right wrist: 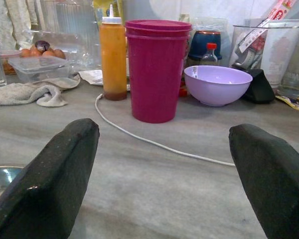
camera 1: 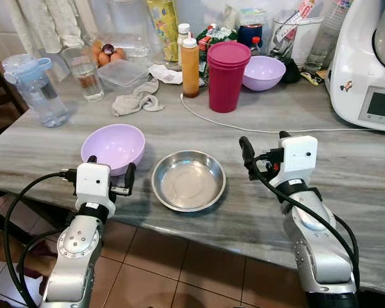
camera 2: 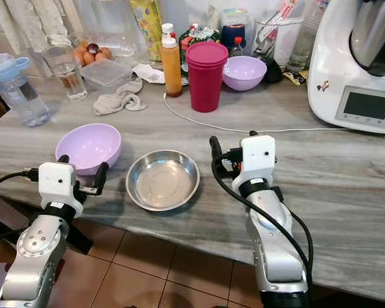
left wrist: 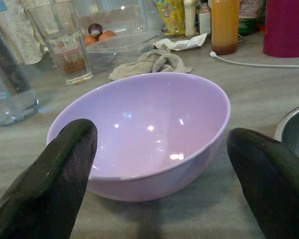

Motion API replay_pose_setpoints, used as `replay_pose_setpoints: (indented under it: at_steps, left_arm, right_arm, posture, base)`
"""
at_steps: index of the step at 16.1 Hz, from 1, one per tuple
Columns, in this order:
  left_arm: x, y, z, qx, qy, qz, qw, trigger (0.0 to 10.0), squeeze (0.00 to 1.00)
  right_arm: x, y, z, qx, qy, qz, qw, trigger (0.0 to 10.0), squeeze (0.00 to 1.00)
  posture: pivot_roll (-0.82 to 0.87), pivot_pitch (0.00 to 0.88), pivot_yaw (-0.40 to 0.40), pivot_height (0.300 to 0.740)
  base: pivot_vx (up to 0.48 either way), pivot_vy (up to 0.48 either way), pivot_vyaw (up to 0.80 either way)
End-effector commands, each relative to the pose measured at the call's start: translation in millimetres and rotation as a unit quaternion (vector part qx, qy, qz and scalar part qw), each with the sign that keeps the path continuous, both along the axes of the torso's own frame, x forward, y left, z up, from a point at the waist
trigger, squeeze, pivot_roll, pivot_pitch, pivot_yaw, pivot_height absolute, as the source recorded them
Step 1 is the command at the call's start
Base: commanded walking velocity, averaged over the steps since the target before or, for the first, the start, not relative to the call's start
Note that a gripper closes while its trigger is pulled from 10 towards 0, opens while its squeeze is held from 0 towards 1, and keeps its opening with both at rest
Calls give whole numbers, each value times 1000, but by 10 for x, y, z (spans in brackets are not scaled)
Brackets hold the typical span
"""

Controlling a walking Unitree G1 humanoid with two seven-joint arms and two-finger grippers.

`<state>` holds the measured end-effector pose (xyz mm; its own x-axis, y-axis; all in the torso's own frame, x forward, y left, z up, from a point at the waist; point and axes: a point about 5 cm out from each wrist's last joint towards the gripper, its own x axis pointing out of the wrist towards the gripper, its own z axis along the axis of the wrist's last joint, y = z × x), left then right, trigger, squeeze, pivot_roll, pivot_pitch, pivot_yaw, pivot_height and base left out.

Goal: Setting the table

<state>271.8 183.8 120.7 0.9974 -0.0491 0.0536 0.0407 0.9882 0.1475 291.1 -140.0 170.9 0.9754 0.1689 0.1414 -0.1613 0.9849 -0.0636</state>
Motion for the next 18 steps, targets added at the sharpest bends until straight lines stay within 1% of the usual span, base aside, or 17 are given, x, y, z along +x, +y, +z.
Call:
replay_pose_setpoints:
  at_steps: [1, 6, 18]
  left_arm:
    - [4, 17, -1, 3, 4, 5, 1000, 10000, 0]
    - [17, 3, -4, 1, 6, 6, 1000, 10000, 0]
    - [50, -32, -9, -2, 7, 1, 1000, 10000, 0]
  right_arm:
    - [23, 3, 37, 2, -6, -4, 1000, 10000, 0]
    - [43, -16, 30, 5, -3, -6, 1000, 10000, 0]
    - [62, -39, 21, 9, 0, -13, 1000, 10000, 0]
  posture:
    - [-162, 83, 64, 740]
    - [-163, 80, 63, 740]
    - [-167, 71, 62, 740]
  base:
    - [0, 0, 0]
    - [-271, 0, -441]
    - [-295, 0, 0]
